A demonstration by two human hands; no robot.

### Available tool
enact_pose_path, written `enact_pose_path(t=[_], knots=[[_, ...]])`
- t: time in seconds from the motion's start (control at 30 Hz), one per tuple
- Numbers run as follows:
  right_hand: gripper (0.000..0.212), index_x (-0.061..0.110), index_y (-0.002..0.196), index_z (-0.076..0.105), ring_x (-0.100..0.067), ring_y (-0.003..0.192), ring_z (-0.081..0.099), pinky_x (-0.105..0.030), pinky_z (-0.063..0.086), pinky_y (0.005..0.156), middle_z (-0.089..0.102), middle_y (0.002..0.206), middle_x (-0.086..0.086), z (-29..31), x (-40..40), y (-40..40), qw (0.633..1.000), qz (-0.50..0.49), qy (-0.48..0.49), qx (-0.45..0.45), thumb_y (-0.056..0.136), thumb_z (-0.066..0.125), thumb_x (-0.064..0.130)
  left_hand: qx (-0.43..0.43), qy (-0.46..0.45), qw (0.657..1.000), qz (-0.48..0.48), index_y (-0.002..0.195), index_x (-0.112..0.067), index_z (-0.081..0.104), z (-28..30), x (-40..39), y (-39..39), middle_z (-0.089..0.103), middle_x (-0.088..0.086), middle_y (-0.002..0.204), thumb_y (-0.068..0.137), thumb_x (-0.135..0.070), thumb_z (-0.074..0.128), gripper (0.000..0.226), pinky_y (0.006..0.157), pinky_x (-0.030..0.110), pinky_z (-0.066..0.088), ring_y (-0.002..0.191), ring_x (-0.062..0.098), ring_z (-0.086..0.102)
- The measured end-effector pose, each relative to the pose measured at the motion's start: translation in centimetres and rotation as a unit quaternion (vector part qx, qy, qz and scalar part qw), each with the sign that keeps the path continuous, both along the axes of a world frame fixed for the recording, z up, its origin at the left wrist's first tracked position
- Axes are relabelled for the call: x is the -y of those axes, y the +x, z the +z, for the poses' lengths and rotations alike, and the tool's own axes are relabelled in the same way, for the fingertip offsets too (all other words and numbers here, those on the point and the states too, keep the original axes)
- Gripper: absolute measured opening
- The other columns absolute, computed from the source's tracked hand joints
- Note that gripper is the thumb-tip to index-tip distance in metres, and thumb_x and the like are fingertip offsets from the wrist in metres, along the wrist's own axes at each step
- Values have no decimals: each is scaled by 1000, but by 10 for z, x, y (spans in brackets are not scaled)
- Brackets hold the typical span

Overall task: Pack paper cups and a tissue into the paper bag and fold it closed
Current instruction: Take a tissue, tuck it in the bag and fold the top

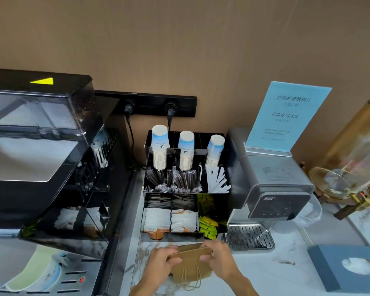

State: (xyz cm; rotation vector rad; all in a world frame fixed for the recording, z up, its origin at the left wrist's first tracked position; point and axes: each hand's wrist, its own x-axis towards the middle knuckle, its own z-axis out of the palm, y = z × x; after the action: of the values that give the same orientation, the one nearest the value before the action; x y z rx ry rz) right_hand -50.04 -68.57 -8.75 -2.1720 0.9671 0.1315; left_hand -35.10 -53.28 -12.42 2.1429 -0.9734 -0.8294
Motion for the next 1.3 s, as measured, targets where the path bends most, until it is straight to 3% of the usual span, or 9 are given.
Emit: enact_pose_path(t=[0.1,0.23,0.37,0.43,0.57,0.7,1.03,1.17,1.3], knots=[[37,44,73,55,-12,98,58,-15,41,77,63,106,2,-3,1,-7,1000,-18,21,13,82,76,15,-56,17,998,19,119,-19,74,-5,-2,0,56,-19,133,86,-16,76,33,115,24,33,128,1,49],[13,25,87,68,-13,97,63,-12,45,77,67,105,2,-10,0,-14,997,-62,36,41,84,73,14,-65,19,997,47,116,-12,75,4,1,-4,61,2,138,87,-16,75,29,109,31,43,124,14,60],[13,12,74,64,-28,90,67,-29,53,79,68,87,-11,-11,4,-18,994,-81,44,52,86,70,9,-18,15,997,70,118,-16,74,25,3,-11,79,-4,79,88,-23,75,31,62,12,48,54,-8,62],[13,1,83,68,-27,90,67,-33,52,82,69,89,-14,-10,7,-23,996,-74,30,51,88,70,13,-14,19,997,70,119,-20,73,32,4,-16,54,-16,37,88,-25,75,31,51,8,38,37,-4,46],[34,-10,94,65,-17,87,59,-26,45,80,61,81,2,0,19,-35,994,-69,-8,88,90,71,23,25,-3,996,86,98,-19,80,59,13,-27,78,-9,76,87,-27,75,14,67,16,45,58,-2,56],[26,-3,90,68,-24,75,60,-31,47,73,61,75,-7,35,39,-49,989,-43,-39,134,89,71,23,54,-26,996,64,66,-12,70,93,30,-35,46,-13,40,88,-25,75,26,50,14,32,43,3,41],[21,7,68,65,-10,66,49,-11,37,59,60,73,-13,92,67,-107,975,-64,-66,204,88,70,14,103,-106,988,30,54,-58,64,145,65,-78,50,-18,41,87,-18,74,53,49,13,35,47,2,48],[38,18,54,52,-7,59,47,-24,40,57,54,61,0,104,75,-135,968,-109,-78,211,87,71,16,78,-113,990,25,56,-51,69,158,83,-98,60,-16,46,85,-19,77,44,50,15,35,47,2,51],[33,-7,68,57,-24,64,54,-40,48,63,58,66,-16,116,76,-158,958,-162,-67,227,89,70,15,37,-135,990,-13,61,-44,75,174,101,-111,76,-8,65,84,-15,78,37,69,32,56,67,12,70]])
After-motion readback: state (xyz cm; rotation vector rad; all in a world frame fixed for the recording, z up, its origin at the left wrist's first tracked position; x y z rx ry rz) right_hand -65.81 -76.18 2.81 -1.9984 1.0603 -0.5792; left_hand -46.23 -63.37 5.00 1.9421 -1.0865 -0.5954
